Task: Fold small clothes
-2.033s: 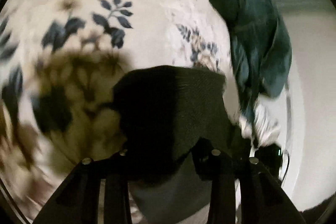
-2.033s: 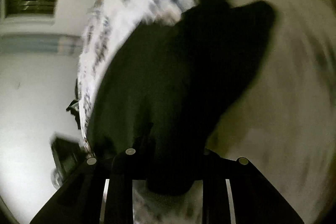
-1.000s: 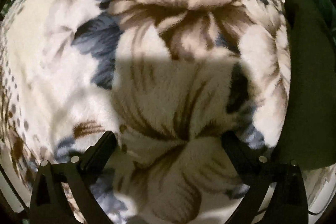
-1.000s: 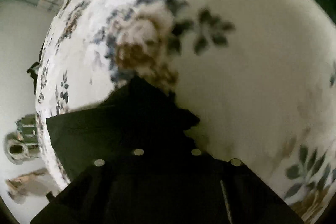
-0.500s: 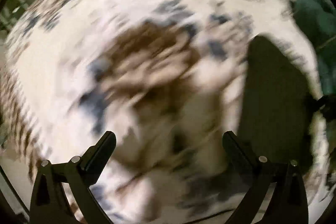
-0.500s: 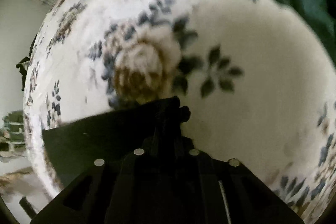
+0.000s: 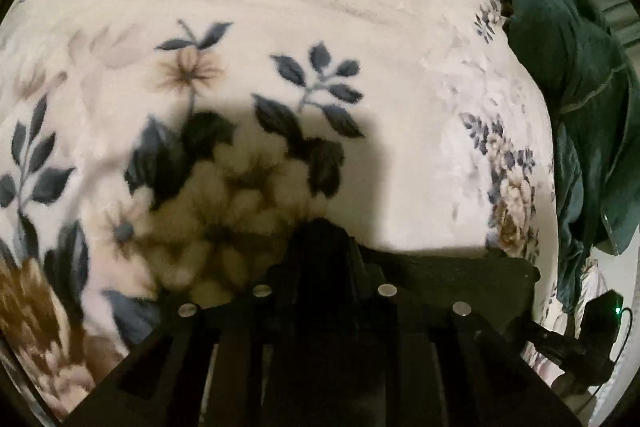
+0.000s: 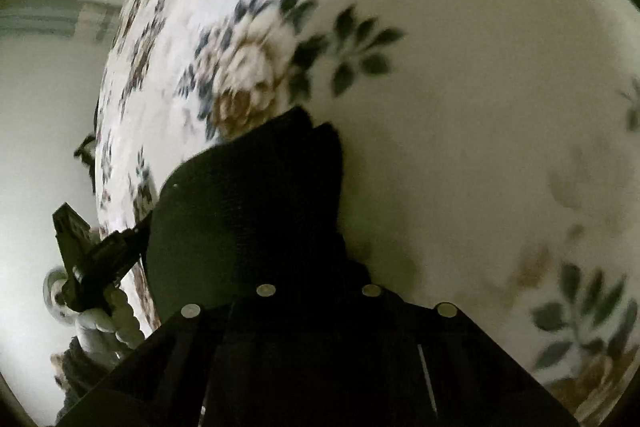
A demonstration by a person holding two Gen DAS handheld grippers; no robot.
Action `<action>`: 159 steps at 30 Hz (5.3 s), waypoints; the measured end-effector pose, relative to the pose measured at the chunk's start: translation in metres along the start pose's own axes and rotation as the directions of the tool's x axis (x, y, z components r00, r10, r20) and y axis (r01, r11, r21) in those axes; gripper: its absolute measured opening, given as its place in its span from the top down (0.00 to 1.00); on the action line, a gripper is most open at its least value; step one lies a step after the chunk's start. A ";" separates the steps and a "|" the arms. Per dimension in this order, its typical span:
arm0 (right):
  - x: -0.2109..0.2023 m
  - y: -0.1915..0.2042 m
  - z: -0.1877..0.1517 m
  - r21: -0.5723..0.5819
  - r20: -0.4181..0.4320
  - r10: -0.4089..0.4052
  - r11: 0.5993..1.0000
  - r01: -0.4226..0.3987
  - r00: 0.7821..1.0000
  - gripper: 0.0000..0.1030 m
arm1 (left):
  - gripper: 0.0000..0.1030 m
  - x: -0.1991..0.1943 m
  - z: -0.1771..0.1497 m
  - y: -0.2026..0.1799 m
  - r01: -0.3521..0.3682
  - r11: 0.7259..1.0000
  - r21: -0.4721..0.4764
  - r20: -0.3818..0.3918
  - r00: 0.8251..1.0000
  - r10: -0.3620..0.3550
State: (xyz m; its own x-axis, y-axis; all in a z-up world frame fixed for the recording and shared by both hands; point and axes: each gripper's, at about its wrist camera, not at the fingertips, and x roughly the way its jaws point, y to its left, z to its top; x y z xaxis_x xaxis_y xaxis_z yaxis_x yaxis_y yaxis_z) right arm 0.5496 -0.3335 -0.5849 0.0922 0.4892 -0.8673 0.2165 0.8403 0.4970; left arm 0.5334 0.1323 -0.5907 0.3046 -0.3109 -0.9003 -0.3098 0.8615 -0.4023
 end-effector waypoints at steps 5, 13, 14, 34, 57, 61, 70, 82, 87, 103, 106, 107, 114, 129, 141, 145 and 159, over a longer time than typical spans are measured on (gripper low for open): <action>-0.041 -0.033 -0.043 0.116 -0.057 -0.021 0.993 0.027 0.998 0.53 | 0.76 -0.035 -0.023 -0.010 -0.044 0.998 0.049 0.043 0.998 0.042; -0.044 -0.034 -0.100 0.096 -0.002 -0.022 0.995 0.022 1.000 0.96 | 0.24 -0.066 -0.080 -0.002 -0.207 0.978 0.000 0.049 0.977 0.207; -0.053 -0.030 -0.103 0.096 0.043 -0.016 0.995 0.012 0.999 0.96 | 0.24 -0.065 -0.085 0.000 -0.205 0.979 -0.011 0.032 0.978 0.205; -0.051 -0.092 -0.133 0.292 0.051 0.128 0.947 -0.137 0.990 0.48 | 0.24 -0.055 -0.116 0.010 -0.126 0.992 0.004 -0.039 0.991 0.126; 0.097 -0.002 -0.154 0.355 0.280 0.497 0.741 -0.569 0.821 0.72 | 0.75 -0.022 -0.087 0.015 0.324 0.945 -0.043 -0.043 0.944 -0.326; 0.072 0.028 -0.151 0.318 0.311 0.460 0.774 -0.547 0.832 0.74 | 0.78 -0.047 -0.075 0.001 0.341 0.940 0.003 -0.039 0.940 -0.340; 0.009 0.121 -0.094 0.220 0.436 0.473 0.769 -0.600 0.766 0.75 | 0.78 -0.103 0.032 -0.064 0.400 0.904 0.152 -0.010 0.915 -0.404; 0.042 0.252 0.102 0.051 0.582 0.410 0.843 -0.535 0.702 0.74 | 0.62 -0.063 0.249 -0.138 0.258 0.908 0.331 0.005 0.961 -0.275; 0.131 0.256 0.130 0.199 0.367 0.192 0.940 -0.278 0.910 0.21 | 0.57 0.008 0.269 -0.112 -0.002 0.947 0.322 -0.003 1.000 0.004; -0.007 0.253 0.107 -0.080 0.458 -0.441 0.844 0.530 0.772 0.00 | 0.08 -0.055 0.157 -0.125 -0.265 0.900 0.347 0.199 0.958 0.206; -0.053 0.265 0.074 -0.109 0.491 -0.447 0.820 0.562 0.748 0.00 | 0.08 -0.092 0.139 -0.140 -0.278 0.896 0.346 0.236 0.950 0.203; -0.073 0.272 0.065 -0.112 0.501 -0.448 0.815 0.569 0.740 0.00 | 0.08 -0.112 0.130 -0.147 -0.279 0.897 0.343 0.249 0.948 0.199; -0.194 0.305 -0.014 -0.097 0.576 -0.432 0.807 0.583 0.694 0.00 | 0.08 -0.227 0.069 -0.190 -0.284 0.890 0.357 0.312 0.934 0.174; -0.452 0.387 -0.243 -0.156 0.795 -0.260 0.786 0.599 0.548 0.00 | 0.08 -0.470 -0.084 -0.247 -0.309 0.887 0.342 0.499 0.860 0.107; -0.531 0.383 -0.350 -0.185 0.822 -0.189 0.803 0.566 0.536 0.00 | 0.08 -0.541 -0.158 -0.245 -0.317 0.894 0.318 0.566 0.820 0.090; -0.541 0.380 -0.367 -0.200 0.825 -0.173 0.801 0.565 0.538 0.00 | 0.07 -0.552 -0.171 -0.244 -0.312 0.895 0.318 0.593 0.802 0.069; -0.550 0.374 -0.377 -0.212 0.830 -0.159 0.796 0.567 0.534 0.00 | 0.00 -0.563 -0.196 -0.239 -0.321 0.899 0.297 0.611 0.787 0.079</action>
State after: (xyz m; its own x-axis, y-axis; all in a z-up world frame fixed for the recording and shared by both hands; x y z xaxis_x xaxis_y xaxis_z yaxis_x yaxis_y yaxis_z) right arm 0.2132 -0.1997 0.0887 0.8219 -0.0663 -0.5658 0.0186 0.9958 -0.0895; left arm 0.2595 0.0231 -0.0207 0.7660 0.0688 -0.6391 -0.1086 0.9938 -0.0232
